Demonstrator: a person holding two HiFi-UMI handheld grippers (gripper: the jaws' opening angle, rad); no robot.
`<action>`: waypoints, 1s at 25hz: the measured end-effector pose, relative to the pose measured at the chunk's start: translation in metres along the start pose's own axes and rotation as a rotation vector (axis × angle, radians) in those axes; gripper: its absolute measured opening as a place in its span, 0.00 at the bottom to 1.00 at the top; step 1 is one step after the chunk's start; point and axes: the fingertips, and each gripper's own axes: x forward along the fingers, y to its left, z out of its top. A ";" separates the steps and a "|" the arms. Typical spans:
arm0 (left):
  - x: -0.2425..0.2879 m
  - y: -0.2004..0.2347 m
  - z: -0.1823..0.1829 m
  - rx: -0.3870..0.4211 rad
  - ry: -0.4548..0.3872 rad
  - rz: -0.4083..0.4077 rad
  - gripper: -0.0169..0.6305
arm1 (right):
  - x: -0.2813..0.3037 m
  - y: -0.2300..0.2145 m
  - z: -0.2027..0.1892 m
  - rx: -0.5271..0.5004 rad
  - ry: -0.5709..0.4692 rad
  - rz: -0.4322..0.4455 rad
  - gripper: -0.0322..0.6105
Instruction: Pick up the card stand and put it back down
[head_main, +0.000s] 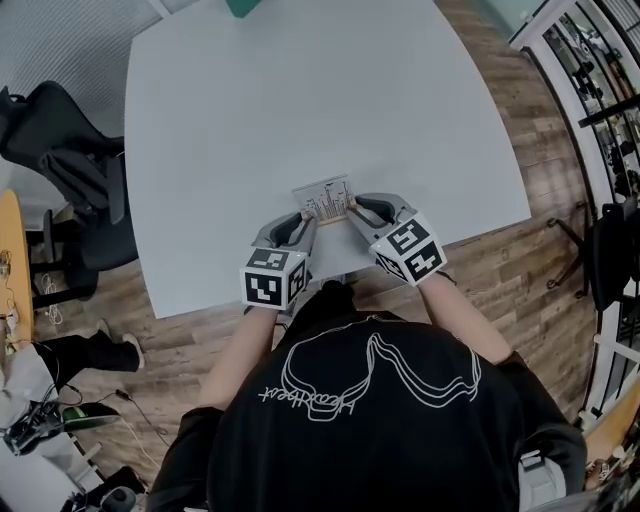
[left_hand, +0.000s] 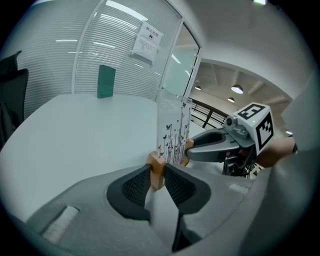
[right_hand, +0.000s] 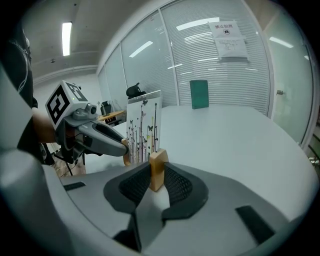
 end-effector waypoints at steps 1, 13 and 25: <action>0.000 0.000 -0.001 -0.001 0.002 0.001 0.17 | 0.000 0.000 -0.002 0.000 0.002 0.002 0.19; 0.002 0.000 -0.015 -0.004 0.005 0.000 0.17 | 0.004 0.007 -0.015 -0.023 0.012 0.011 0.20; 0.002 -0.002 -0.018 0.032 0.001 -0.001 0.17 | 0.005 0.008 -0.017 -0.003 0.000 0.000 0.21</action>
